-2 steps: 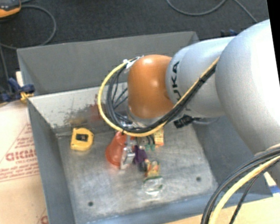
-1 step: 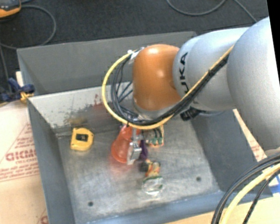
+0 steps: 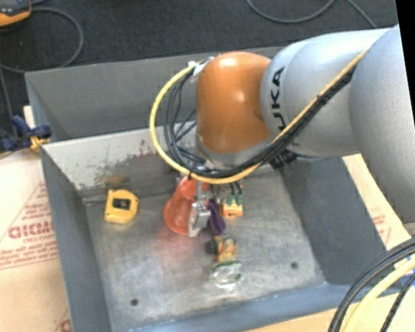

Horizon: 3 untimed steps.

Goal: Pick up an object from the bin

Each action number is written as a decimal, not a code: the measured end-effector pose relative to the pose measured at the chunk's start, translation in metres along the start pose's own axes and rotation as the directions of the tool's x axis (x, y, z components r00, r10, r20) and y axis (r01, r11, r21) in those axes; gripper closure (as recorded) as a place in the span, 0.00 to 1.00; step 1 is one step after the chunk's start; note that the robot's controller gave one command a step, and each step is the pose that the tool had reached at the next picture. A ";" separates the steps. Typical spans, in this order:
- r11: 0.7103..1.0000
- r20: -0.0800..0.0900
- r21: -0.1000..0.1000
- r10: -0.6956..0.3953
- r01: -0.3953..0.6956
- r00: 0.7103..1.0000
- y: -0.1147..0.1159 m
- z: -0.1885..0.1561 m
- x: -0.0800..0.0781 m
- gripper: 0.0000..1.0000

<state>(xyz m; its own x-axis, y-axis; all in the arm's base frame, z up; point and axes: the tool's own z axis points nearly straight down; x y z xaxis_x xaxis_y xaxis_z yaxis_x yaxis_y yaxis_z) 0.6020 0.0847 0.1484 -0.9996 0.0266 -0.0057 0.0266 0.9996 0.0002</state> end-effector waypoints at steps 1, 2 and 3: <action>1.000 0.005 -0.002 -0.002 0.002 1.000 0.000 0.052 0.005 1.00; 1.000 0.000 -0.001 -0.004 0.004 1.000 0.000 0.057 0.006 1.00; 1.000 -0.009 0.001 -0.005 0.005 1.000 -0.001 0.021 0.003 1.00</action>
Offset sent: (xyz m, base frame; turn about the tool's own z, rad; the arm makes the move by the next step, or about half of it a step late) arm 0.0005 -0.0238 0.0488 0.0226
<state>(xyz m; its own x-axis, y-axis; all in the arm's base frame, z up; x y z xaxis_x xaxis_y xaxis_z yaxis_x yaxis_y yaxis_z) 0.5988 0.0836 0.1270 -0.9998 0.0218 0.0037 0.0218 0.9998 -0.0004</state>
